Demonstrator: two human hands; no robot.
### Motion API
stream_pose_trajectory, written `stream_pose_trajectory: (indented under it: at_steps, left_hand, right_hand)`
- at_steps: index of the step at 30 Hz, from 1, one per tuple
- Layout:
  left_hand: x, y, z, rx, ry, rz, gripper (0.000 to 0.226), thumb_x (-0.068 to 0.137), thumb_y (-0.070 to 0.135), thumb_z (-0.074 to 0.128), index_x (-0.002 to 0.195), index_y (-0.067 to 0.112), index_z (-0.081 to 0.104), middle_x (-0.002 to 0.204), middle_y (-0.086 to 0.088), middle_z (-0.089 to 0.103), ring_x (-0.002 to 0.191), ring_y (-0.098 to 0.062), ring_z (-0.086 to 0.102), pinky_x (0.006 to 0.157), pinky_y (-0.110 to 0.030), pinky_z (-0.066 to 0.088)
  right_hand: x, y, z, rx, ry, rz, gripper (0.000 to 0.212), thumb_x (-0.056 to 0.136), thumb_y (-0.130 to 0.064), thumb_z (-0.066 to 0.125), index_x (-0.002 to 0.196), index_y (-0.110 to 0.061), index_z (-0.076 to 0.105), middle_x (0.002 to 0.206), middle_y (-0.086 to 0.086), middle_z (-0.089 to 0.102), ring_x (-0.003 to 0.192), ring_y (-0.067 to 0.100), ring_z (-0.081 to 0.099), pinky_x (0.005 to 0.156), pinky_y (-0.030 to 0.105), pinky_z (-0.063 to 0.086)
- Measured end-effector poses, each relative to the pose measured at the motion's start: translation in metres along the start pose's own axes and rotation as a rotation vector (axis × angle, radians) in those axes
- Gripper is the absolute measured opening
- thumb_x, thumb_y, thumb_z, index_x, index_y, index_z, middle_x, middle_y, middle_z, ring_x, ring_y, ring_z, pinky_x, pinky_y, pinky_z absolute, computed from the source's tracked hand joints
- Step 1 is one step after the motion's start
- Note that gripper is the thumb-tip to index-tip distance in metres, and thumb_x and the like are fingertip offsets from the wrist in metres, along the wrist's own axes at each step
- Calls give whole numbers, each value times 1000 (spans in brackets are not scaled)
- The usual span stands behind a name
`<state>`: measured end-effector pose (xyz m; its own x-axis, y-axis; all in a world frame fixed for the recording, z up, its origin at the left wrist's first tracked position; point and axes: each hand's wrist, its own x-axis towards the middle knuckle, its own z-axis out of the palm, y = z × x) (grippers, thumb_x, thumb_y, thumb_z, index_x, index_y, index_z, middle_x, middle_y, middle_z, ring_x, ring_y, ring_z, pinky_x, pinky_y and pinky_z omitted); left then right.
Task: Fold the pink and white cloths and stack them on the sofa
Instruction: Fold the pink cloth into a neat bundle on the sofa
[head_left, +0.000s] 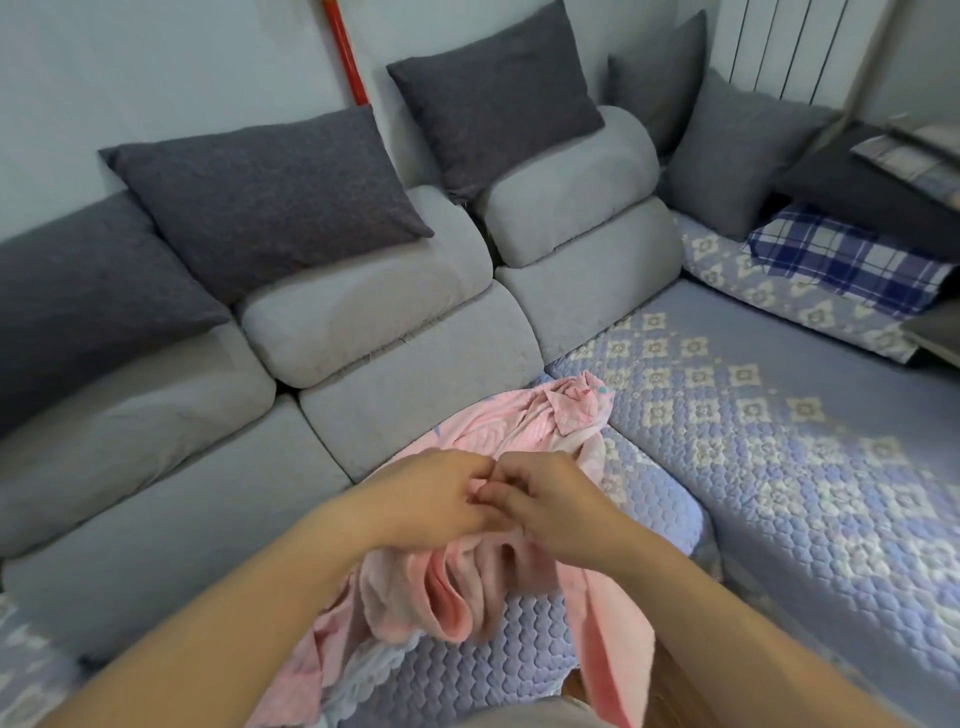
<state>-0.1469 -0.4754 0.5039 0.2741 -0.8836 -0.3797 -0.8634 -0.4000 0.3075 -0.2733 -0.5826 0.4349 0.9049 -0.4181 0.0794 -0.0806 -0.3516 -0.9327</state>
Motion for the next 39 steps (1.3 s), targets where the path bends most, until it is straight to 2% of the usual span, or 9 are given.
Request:
stream_pose_trajectory:
  at_steps: [3, 6, 10, 12, 15, 20, 24, 30, 39]
  left_hand:
    - [-2, -12, 4, -11, -22, -59, 48, 85, 64, 58, 64, 22, 45, 58, 6, 44, 59, -11, 45, 60, -32, 42]
    - [-10, -5, 12, 205, 128, -66, 46, 89, 63, 41, 69, 22, 49, 60, 1, 47, 66, -19, 50, 67, -35, 49]
    - [-10, -7, -2, 63, 412, -91, 28, 91, 38, 47, 80, 13, 38, 61, -6, 41, 60, -22, 41, 63, -36, 48]
    - [-7, -15, -8, 3, 466, -93, 30, 89, 39, 47, 70, 18, 36, 56, -4, 38, 54, -21, 35, 58, -37, 47]
    - [-2, -21, -13, 3, 516, -107, 33, 86, 44, 43, 62, 23, 38, 52, -1, 36, 53, -25, 36, 54, -36, 45]
    - [0, -21, -25, 48, 606, -101, 37, 89, 43, 47, 65, 19, 32, 53, -4, 30, 53, -25, 32, 52, -36, 42]
    - [-1, -14, -30, 62, 642, -96, 40, 94, 41, 51, 68, 16, 33, 52, -5, 32, 54, -25, 35, 51, -33, 38]
    - [-3, -12, -33, 74, 675, -141, 44, 95, 43, 50, 66, 13, 35, 50, -8, 37, 56, -29, 45, 53, -33, 41]
    - [-1, -26, -37, 42, 728, -239, 47, 92, 43, 51, 64, 8, 35, 53, -13, 41, 60, -36, 51, 54, -36, 42]
  right_hand:
    - [-5, 0, -2, 195, -49, 94, 30, 96, -18, 66, 67, -17, 58, 53, -10, 45, 51, 8, 36, 48, 22, 29]
    - [-18, 18, 3, 364, 3, 142, 14, 96, -19, 66, 90, -6, 66, 68, -6, 61, 60, 6, 55, 57, 20, 44]
    - [-60, 69, 27, 86, 65, 156, 35, 87, -39, 70, 119, -43, 56, 118, -25, 60, 114, -1, 58, 96, 16, 44]
    - [-79, 91, 44, -36, 137, 220, 41, 82, -52, 68, 118, -51, 48, 119, -29, 54, 115, -3, 53, 97, 16, 42]
    - [-88, 109, 65, -48, 2, 338, 51, 72, -56, 62, 120, -48, 47, 118, -19, 57, 111, -2, 53, 98, 23, 44]
    - [-91, 122, 78, -112, -105, 472, 14, 87, -33, 64, 88, -42, 53, 71, -21, 63, 70, -5, 57, 74, 23, 47]
    - [-74, 126, 77, 31, 7, 548, 21, 87, -40, 69, 103, -36, 57, 97, -14, 59, 77, 1, 57, 72, 15, 47]
    - [-64, 96, 90, 536, -238, 808, 61, 69, -61, 71, 124, -37, 58, 123, -7, 61, 111, 14, 59, 85, 35, 55]
    - [-58, 76, 103, 480, -164, 777, 78, 70, -50, 69, 141, -32, 41, 124, -6, 58, 106, 19, 63, 83, 44, 61]
